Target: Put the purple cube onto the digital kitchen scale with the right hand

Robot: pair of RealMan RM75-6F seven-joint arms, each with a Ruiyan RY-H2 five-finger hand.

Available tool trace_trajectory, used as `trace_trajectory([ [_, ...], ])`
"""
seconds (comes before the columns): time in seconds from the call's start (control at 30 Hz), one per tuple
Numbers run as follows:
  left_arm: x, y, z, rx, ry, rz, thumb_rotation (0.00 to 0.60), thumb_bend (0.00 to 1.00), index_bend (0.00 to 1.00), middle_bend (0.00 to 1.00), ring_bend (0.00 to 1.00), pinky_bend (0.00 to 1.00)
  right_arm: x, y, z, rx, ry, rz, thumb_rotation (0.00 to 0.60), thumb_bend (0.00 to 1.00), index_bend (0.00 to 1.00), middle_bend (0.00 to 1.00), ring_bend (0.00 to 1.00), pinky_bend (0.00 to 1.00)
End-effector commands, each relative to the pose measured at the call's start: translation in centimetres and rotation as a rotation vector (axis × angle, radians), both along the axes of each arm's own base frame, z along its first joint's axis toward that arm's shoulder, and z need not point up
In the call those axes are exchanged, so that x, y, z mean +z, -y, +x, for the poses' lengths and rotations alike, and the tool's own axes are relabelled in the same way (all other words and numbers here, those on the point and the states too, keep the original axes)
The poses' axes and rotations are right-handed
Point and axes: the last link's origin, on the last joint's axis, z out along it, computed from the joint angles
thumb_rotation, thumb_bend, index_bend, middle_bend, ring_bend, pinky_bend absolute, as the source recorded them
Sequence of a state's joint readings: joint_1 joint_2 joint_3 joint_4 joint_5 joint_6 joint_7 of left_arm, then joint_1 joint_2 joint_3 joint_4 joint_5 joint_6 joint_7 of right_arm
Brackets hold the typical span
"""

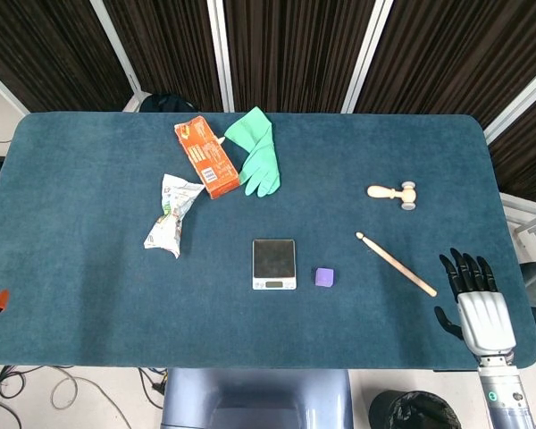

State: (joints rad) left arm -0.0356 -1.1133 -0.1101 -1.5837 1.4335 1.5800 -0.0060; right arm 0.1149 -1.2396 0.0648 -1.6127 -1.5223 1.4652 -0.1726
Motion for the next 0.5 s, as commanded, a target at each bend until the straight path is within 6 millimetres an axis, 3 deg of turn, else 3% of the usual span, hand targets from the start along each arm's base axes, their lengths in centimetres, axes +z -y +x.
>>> trace_trajectory([
  [0.03,0.0,0.0,0.0,0.001,-0.001,0.001,0.600,0.25,0.02,0.00,0.00,0.00,-0.3,0.7,0.0,-0.020,0.041,0.086,0.600,0.37,0.00,0.00,0.00,0.00],
  [0.27,0.0,0.0,0.0,0.001,0.001,0.000,0.600,0.25,0.02,0.00,0.00,0.00,-1.5,4.0,2.4,-0.020,0.083,0.166,0.600,0.38,0.00,0.00,0.00,0.00],
  [0.5,0.0,0.0,0.0,-0.001,0.001,-0.003,0.600,0.25,0.02,0.00,0.00,0.00,-5.2,6.7,6.0,-0.009,0.039,0.304,0.600,0.37,0.00,0.00,0.00,0.00],
])
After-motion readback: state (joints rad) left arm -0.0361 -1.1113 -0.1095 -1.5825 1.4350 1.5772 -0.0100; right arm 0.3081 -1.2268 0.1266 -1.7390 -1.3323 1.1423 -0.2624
